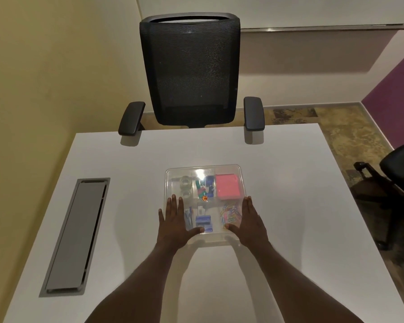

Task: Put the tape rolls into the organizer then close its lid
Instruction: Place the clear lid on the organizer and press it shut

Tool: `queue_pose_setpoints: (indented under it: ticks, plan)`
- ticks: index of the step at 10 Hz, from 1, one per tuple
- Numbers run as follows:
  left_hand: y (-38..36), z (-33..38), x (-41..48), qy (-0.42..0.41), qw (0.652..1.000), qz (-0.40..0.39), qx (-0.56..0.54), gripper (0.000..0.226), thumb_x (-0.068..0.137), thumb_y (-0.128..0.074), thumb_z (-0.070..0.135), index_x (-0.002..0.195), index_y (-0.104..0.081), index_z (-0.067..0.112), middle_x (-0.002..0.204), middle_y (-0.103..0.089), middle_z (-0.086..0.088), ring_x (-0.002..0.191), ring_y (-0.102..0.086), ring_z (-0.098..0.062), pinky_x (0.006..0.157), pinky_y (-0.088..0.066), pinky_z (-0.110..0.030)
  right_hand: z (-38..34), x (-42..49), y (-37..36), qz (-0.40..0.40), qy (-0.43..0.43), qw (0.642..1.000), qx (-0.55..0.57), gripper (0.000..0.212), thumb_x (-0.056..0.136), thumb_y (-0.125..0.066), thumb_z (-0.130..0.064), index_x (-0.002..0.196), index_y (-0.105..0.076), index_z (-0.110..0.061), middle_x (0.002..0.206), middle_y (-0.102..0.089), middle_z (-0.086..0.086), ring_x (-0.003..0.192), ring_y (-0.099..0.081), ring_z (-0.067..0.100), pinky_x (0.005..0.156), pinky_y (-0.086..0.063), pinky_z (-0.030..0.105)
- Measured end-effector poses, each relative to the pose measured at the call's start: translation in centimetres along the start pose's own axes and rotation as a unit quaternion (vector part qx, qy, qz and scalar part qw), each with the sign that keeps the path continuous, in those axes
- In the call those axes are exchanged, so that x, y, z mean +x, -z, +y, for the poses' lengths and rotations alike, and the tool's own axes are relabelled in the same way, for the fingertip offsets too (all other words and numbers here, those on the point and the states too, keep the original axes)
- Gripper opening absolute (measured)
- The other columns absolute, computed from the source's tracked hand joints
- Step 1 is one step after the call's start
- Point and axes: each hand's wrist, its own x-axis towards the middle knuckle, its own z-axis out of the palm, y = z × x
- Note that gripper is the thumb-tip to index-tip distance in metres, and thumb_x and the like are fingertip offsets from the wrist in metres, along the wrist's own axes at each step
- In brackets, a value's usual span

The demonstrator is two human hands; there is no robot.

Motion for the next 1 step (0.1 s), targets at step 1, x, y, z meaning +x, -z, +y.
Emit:
queue_pose_setpoints:
  ticks: [1]
  plan:
    - [-0.41, 0.04, -0.40, -0.008, 1.000, 0.026, 0.014, 0.124, 0.088, -0.048, 0.087, 0.169, 0.016, 0.019, 0.178, 0.024, -0.006, 0.166, 0.020, -0.027, 0.133, 0.012, -0.056, 0.07, -0.14, 0.08, 0.025, 0.012, 0.999, -0.043, 0.108, 0.088, -0.065, -0.061, 0.161, -0.001, -0.013, 0.171, -0.004, 0.005, 0.158, -0.009, 0.025, 0.128, -0.014, 0.045]
